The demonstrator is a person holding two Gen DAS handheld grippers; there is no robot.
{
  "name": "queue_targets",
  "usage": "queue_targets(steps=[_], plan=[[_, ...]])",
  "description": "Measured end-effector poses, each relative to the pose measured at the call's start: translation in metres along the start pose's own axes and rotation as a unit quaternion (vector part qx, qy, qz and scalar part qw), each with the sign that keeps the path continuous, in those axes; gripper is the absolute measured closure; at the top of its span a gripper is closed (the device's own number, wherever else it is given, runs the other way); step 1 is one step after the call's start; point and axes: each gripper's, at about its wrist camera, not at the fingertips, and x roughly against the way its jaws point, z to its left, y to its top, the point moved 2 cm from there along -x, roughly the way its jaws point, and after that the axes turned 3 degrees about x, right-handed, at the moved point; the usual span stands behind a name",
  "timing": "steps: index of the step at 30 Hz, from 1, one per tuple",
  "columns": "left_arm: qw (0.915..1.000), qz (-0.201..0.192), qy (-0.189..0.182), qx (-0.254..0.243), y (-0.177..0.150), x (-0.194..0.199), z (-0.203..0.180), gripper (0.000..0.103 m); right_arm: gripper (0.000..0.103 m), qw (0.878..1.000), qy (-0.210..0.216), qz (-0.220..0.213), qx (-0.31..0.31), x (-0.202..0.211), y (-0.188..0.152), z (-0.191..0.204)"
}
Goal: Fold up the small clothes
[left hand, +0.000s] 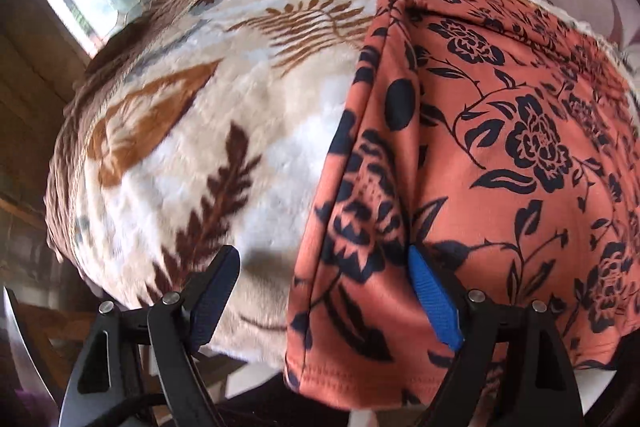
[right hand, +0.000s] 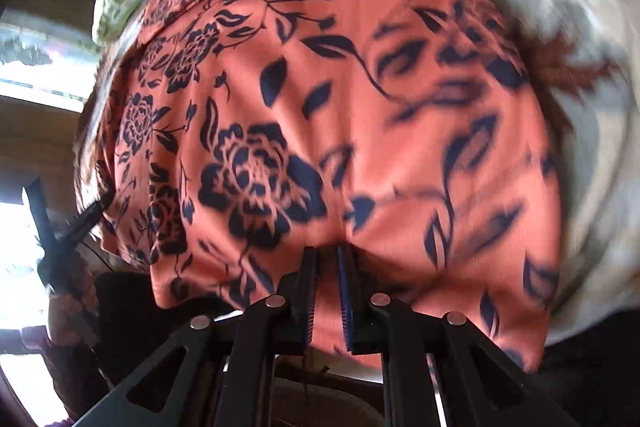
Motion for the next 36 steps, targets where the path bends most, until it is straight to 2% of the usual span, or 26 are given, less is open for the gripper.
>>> queue_targets(steps=[3,5,8,10,12,14,15,17,19,22,23,25,26,27,29,34,36], plan=[[0.9992,0.013,-0.028,0.024,-0.002,0.009,0.003,0.019,0.087,1.0,0.01,0.016,0.002,0.006,-0.003,0.006],[0.9987,0.007,-0.045,0.021,-0.004,0.021,-0.001,0.019,0.087,0.999,0.043,-0.009,0.008,0.015,0.009,0.02],[0.9966,-0.01,-0.082,0.003,-0.011,0.042,-0.027,0.019,0.087,0.996,0.066,-0.052,0.034,0.019,0.025,0.048],[0.9953,-0.015,-0.093,-0.022,-0.017,0.047,-0.049,0.019,0.087,0.994,0.081,-0.048,0.047,0.003,0.034,0.068],[0.9948,-0.016,-0.077,-0.064,-0.026,0.044,-0.076,0.019,0.087,0.995,0.083,-0.015,0.058,-0.022,0.03,0.08],[0.9936,-0.011,-0.026,-0.109,-0.035,0.03,-0.092,0.019,0.086,0.994,0.073,0.038,0.076,-0.047,0.01,0.083],[0.9927,0.003,0.001,-0.121,-0.038,0.017,-0.091,0.017,0.087,0.993,0.084,0.036,0.077,-0.051,0.0,0.083],[0.996,0.011,-0.037,-0.081,-0.039,0.02,-0.076,0.017,0.087,0.992,0.083,0.039,0.083,-0.042,-0.01,0.078],[0.9967,0.013,-0.061,-0.051,-0.035,0.029,-0.055,0.017,0.087,0.992,0.093,-0.003,0.085,-0.013,-0.016,0.062],[0.9988,-0.015,-0.036,-0.029,-0.027,0.047,-0.021,0.017,0.087,0.992,0.104,-0.058,0.04,0.032,-0.013,0.021],[0.9992,-0.015,-0.034,-0.015,-0.024,0.051,-0.007,0.017,0.082,0.991,0.104,-0.078,0.021,0.047,-0.013,0.007],[0.9991,-0.011,-0.037,0.018,-0.018,0.053,0.02,0.017,0.042,0.989,0.08,-0.124,-0.018,0.079,-0.017,-0.027],[0.9982,-0.007,-0.041,0.043,-0.016,0.054,0.036,0.017,0.012,0.986,0.072,-0.145,-0.039,0.09,-0.019,-0.039],[0.9972,-0.004,-0.046,0.059,-0.014,0.053,0.047,0.017,0.01,0.983,0.071,-0.162,-0.056,0.099,-0.021,-0.052],[0.9949,0.006,-0.058,0.083,-0.014,0.052,0.06,0.017,0.01,0.982,0.071,-0.154,-0.078,0.104,-0.028,-0.069],[0.9935,0.026,-0.069,0.087,-0.017,0.04,0.057,0.017,0.012,0.982,0.07,-0.134,-0.117,0.095,-0.044,-0.096],[0.9917,0.053,-0.084,0.081,-0.021,0.026,0.053,0.017,0.012,0.98,0.071,-0.13,-0.131,0.093,-0.047,-0.107]])
